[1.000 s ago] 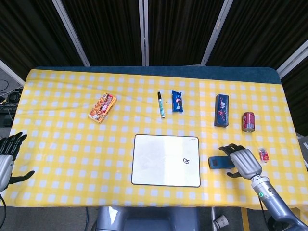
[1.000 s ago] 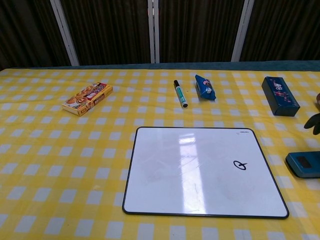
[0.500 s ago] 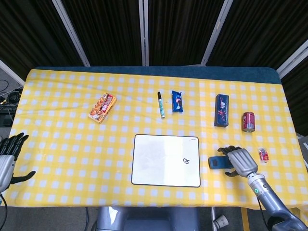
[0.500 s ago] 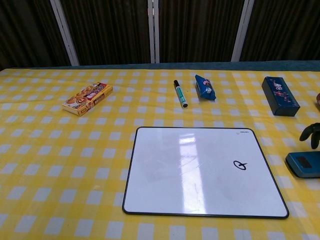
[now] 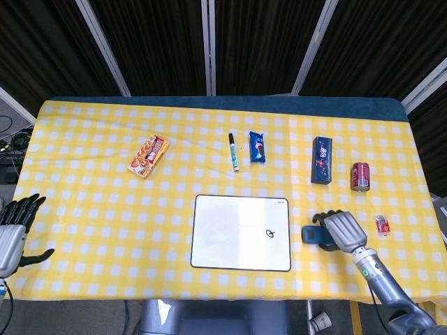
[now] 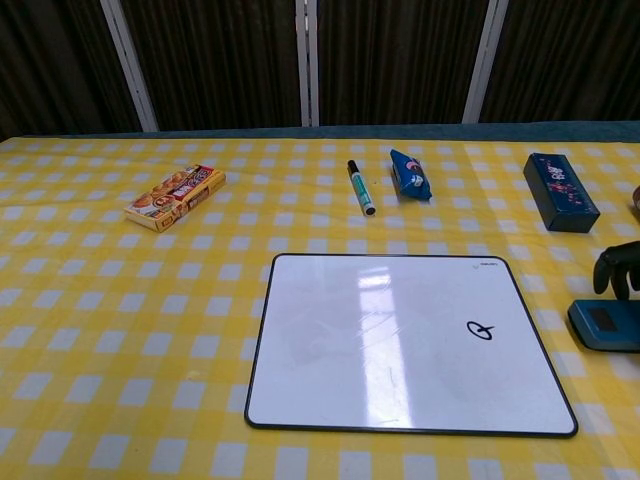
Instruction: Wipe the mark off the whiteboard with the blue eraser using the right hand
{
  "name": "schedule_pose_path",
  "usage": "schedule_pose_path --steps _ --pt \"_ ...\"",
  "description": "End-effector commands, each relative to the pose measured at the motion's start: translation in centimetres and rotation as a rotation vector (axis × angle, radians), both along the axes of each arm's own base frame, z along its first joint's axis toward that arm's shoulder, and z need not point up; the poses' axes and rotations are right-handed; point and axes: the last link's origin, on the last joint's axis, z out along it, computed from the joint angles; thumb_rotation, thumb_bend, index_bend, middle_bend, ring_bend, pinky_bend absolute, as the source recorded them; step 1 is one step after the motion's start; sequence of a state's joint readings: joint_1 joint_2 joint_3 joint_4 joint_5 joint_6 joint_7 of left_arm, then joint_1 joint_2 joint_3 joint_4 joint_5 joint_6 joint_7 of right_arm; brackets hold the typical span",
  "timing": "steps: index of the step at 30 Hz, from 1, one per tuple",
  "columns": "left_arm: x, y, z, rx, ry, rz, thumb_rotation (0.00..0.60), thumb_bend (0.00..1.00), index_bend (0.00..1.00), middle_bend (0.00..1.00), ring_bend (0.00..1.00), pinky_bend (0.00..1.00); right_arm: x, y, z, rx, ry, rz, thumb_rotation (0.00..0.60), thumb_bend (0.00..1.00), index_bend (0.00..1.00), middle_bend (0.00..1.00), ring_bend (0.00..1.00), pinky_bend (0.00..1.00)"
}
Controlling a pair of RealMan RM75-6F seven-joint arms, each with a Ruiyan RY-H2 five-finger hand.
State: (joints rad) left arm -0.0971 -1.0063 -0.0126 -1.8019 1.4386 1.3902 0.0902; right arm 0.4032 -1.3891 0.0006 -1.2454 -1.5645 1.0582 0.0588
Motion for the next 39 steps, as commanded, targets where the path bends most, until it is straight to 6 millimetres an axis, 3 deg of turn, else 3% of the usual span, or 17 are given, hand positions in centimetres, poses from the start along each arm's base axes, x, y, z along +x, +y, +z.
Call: schedule_pose_path --steps 1,9,15,20,30,39 --pt "0.0 0.0 -0.1 -0.003 0.002 0.002 0.600 0.00 0.00 0.00 0.00 0.00 0.5 -0.2 0.2 -0.007 -0.024 0.008 0.600 0.19 0.46 0.53 0.43 0.48" --pt "-0.1 0.2 -0.3 -0.007 0.006 0.007 0.600 0.00 0.00 0.00 0.00 0.00 4.5 -1.7 0.7 -0.001 -0.111 0.083 0.600 0.28 0.47 0.54 0.44 0.48" --pt "-0.2 0.5 -0.4 -0.011 0.008 0.016 0.600 0.00 0.00 0.00 0.00 0.00 8.2 -3.5 -1.1 0.043 -0.094 0.132 0.600 0.32 0.47 0.54 0.44 0.48" --pt "-0.4 0.7 -0.3 -0.009 0.006 0.021 0.600 0.00 0.00 0.00 0.00 0.00 10.0 -4.2 -2.7 0.068 -0.055 0.163 0.600 0.36 0.48 0.54 0.44 0.48" --pt "-0.7 1.0 -0.1 -0.008 0.001 0.033 0.600 0.00 0.00 0.00 0.00 0.00 10.8 -5.1 -4.4 0.078 -0.005 0.149 0.600 0.36 0.49 0.55 0.45 0.48" --pt "-0.7 1.1 -0.3 -0.013 0.005 0.033 0.600 0.00 0.00 0.00 0.00 0.00 10.7 -3.8 -6.6 0.140 0.052 0.141 0.600 0.38 0.51 0.56 0.45 0.49"
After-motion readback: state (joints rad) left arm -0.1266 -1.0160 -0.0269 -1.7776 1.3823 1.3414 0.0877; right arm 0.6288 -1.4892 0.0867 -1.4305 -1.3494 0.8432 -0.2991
